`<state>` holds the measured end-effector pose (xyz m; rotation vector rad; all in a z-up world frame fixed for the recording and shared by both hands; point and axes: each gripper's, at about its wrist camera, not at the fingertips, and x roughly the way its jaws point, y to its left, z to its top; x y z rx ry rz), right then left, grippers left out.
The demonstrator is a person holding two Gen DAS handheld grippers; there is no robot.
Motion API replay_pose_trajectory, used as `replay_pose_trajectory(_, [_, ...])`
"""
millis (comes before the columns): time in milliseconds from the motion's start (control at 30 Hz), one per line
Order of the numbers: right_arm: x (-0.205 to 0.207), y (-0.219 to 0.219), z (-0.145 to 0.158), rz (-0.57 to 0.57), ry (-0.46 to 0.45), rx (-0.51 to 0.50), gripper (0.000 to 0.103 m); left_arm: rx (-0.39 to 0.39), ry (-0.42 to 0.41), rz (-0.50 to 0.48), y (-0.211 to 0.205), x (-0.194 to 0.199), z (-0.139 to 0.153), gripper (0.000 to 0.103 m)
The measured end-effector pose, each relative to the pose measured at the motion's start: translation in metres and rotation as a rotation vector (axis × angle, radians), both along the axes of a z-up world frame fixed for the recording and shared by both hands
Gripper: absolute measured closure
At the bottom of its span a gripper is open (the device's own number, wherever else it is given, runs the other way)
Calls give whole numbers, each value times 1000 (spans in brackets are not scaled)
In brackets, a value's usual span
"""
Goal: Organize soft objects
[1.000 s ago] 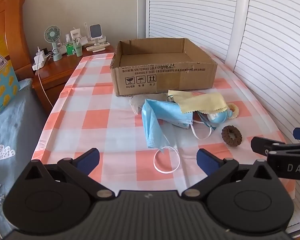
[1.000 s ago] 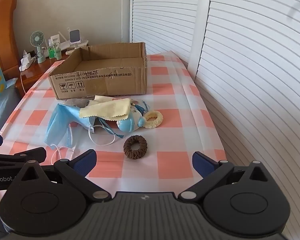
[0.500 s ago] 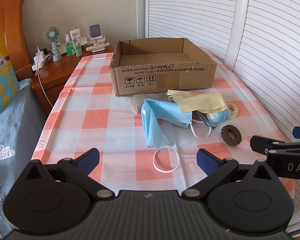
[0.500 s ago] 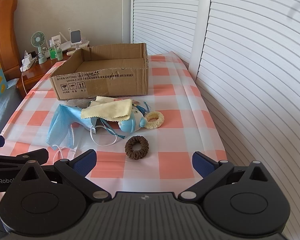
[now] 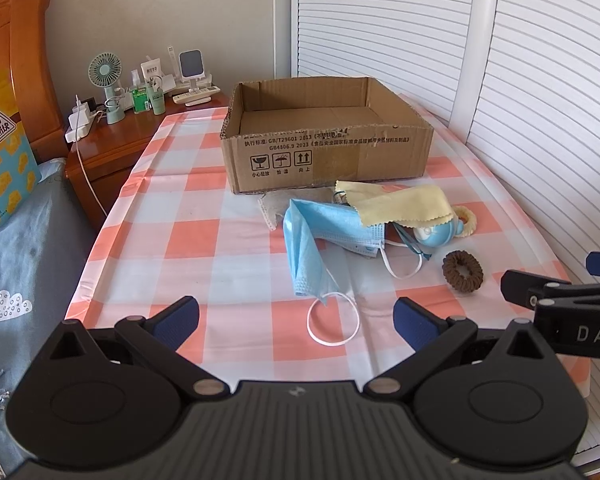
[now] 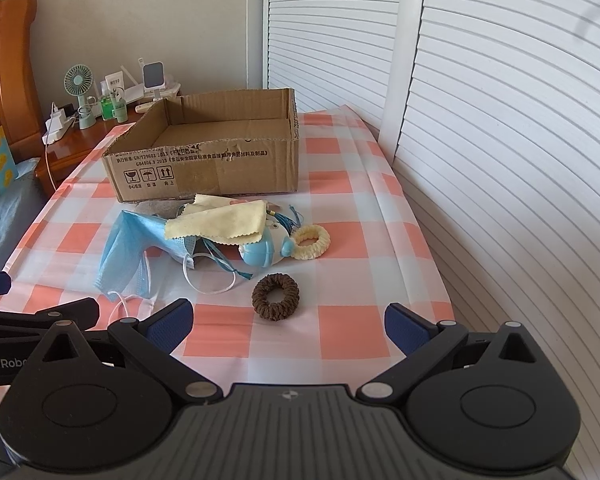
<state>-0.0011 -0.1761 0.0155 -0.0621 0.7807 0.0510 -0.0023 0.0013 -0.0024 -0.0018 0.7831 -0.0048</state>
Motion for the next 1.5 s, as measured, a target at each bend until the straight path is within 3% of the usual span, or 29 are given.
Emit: replay_pose_trajectory(1500, [16, 1, -8, 45, 7, 3, 0, 0, -3, -13, 4, 9, 1, 1])
